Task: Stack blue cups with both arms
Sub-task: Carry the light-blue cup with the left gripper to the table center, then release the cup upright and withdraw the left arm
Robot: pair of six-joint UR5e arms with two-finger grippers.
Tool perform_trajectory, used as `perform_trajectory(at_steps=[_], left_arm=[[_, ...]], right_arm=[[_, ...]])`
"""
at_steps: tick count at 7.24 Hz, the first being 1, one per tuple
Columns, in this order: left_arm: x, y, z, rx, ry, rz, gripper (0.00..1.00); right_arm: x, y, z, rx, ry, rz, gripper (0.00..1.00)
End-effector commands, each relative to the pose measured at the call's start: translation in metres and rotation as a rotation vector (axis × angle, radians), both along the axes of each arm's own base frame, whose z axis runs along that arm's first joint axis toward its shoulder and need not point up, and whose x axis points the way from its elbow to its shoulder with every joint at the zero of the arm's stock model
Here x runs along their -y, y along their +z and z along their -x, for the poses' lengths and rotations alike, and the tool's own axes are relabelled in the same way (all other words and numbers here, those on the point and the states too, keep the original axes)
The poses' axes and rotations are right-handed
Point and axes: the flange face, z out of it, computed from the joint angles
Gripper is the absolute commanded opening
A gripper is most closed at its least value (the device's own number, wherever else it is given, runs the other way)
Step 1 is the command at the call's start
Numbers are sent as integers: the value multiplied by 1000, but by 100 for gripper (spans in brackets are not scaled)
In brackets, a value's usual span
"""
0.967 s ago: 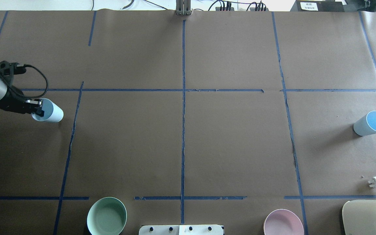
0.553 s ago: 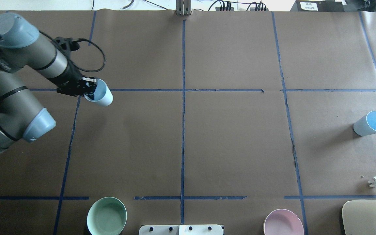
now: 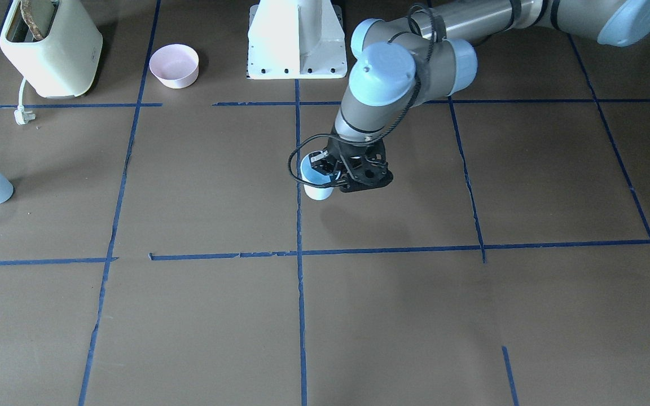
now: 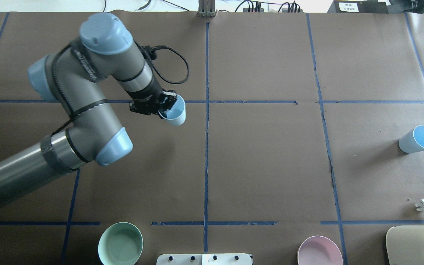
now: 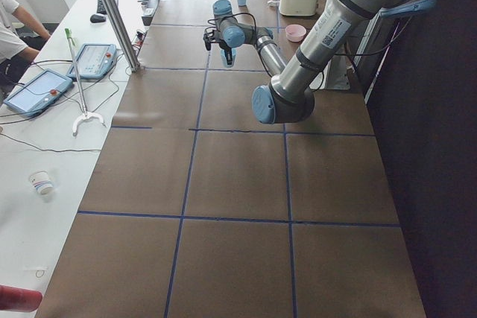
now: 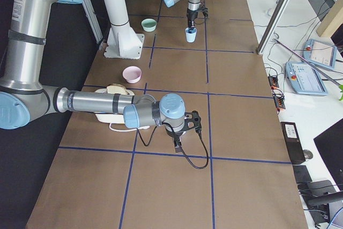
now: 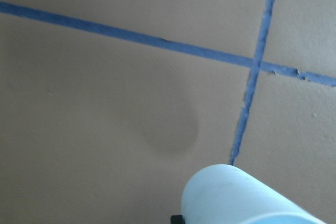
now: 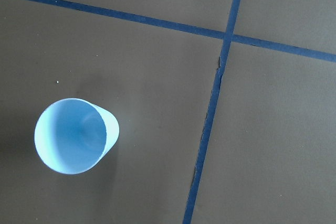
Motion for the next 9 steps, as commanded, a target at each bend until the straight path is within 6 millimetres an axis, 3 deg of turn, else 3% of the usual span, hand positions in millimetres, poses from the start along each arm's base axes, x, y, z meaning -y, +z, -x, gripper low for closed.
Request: perform_trajectory(at_steps=[1, 2, 3, 5, 6, 7, 8, 9], left_arm=[[-30, 4, -46, 44, 18, -20, 0], [-39, 10, -56, 62, 9, -39, 22], [-42, 11, -58, 63, 16, -55, 99], [-37, -4, -44, 43, 23, -86, 100], [-14, -17, -1, 31, 51, -97, 100], [12, -19, 57, 29, 97, -111, 100], [23, 18, 127, 54, 133, -183, 100], [51, 76, 208, 101, 167, -286, 100]], right_arm=[[0, 0, 0, 1, 0, 2, 100], [0, 0, 0, 1, 0, 2, 100], [0, 0, 0, 1, 0, 2, 100], [1, 0, 0, 1, 0, 1, 100], [2, -3, 0, 2, 1, -3, 100], [4, -6, 1, 8, 1, -6, 100], [5, -9, 2, 27, -3, -6, 100], [6, -11, 2, 31, 0, -6, 100]])
